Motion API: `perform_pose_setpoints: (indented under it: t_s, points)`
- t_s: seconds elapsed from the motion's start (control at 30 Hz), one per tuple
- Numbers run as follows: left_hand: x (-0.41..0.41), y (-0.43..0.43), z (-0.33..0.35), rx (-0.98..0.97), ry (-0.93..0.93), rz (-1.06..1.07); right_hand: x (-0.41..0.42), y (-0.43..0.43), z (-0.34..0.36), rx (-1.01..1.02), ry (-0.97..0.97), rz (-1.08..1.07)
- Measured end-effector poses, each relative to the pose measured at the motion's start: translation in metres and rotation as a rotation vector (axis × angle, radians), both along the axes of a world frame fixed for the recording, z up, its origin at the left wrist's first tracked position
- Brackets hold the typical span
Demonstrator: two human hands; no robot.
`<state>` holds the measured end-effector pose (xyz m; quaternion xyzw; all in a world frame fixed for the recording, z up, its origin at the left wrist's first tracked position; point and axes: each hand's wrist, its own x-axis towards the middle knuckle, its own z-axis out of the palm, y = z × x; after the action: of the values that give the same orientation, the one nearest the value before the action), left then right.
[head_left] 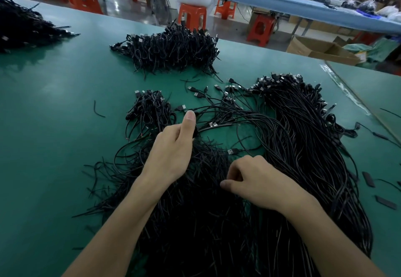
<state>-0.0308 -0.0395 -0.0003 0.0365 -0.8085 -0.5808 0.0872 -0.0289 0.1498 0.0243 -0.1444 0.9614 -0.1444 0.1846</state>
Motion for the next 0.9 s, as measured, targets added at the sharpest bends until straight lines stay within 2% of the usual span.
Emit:
perform_pose_setpoints:
  t_s: [0.17,0.37,0.43,0.6,0.73,0.8,0.9]
  points:
    - [-0.001,-0.001,0.001,0.046,0.067,-0.066,0.002,-0.002,0.005,0.011,0.014,0.014]
    - [0.001,0.001,0.001,0.148,0.105,-0.009,0.010,0.013,0.038,-0.024,-0.005,0.079]
    - [0.002,0.001,0.002,0.197,0.114,0.028,0.010,0.022,0.051,-0.144,-0.008,0.080]
    - [0.007,0.009,0.007,0.187,0.101,0.007,0.001,0.019,0.047,-0.729,0.083,-0.099]
    - [0.008,0.016,0.010,0.184,0.093,-0.075,-0.001,-0.011,0.024,-0.881,0.270,-0.192]
    - [0.009,0.019,0.012,0.222,0.099,-0.140,0.003,-0.023,0.019,-0.949,0.294,-0.157]
    - [0.010,0.021,0.012,0.345,0.117,-0.171,0.008,-0.033,0.017,-0.893,0.304,-0.033]
